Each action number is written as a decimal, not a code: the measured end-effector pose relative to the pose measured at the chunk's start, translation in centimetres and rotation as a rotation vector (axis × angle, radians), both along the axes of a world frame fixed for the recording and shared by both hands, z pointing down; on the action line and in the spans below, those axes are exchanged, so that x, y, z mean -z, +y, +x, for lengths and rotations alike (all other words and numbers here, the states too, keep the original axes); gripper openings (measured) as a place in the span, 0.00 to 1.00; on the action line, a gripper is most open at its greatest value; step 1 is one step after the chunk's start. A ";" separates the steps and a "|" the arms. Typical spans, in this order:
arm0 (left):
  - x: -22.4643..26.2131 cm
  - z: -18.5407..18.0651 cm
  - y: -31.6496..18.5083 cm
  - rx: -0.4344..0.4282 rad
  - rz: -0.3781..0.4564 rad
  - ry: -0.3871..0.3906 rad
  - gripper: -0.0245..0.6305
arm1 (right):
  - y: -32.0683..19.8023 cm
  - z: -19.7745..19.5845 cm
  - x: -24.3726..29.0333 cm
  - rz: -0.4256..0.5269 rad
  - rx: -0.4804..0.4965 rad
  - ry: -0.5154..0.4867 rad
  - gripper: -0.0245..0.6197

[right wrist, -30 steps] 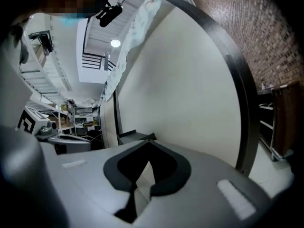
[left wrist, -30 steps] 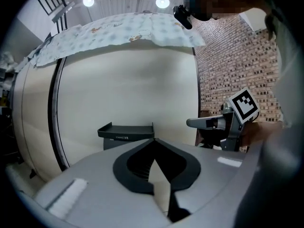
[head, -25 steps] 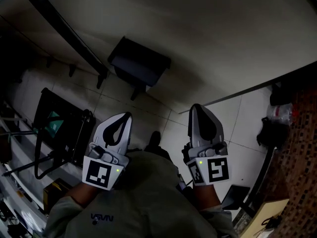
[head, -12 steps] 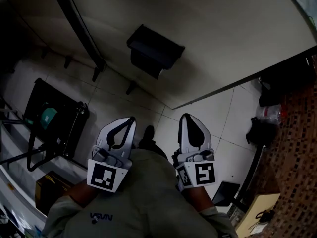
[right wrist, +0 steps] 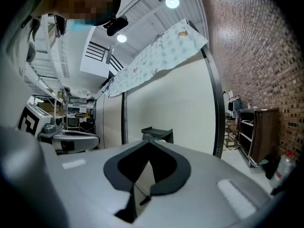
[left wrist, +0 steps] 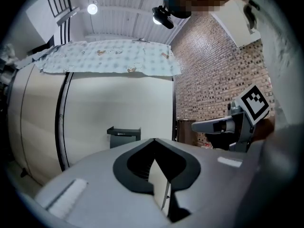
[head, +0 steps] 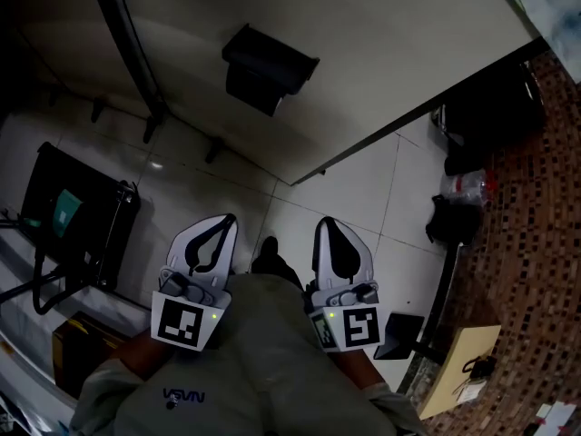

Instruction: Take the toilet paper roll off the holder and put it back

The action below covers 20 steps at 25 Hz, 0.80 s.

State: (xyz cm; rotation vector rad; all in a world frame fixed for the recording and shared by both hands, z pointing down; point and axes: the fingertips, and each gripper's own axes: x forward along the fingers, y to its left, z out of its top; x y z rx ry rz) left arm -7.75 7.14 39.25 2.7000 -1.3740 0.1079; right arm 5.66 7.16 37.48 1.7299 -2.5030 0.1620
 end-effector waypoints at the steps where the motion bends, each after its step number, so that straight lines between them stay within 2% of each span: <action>1: 0.0 0.2 0.3 0.002 0.002 0.003 0.05 | 0.3 0.1 -0.1 0.002 -0.002 -0.007 0.04; 6: 0.1 1.7 0.6 0.041 0.009 0.005 0.05 | 1.2 0.9 0.7 0.057 0.033 -0.031 0.04; 11: 0.7 4.9 1.0 0.067 0.011 -0.004 0.05 | 2.3 2.9 0.2 0.033 0.103 -0.020 0.04; 15: 0.3 7.0 1.4 0.082 0.000 -0.020 0.05 | 2.4 5.4 -0.4 0.024 0.097 -0.036 0.04; 20: 0.0 7.7 1.6 0.136 -0.006 -0.033 0.05 | 2.8 7.2 -1.6 -0.007 0.092 -0.043 0.04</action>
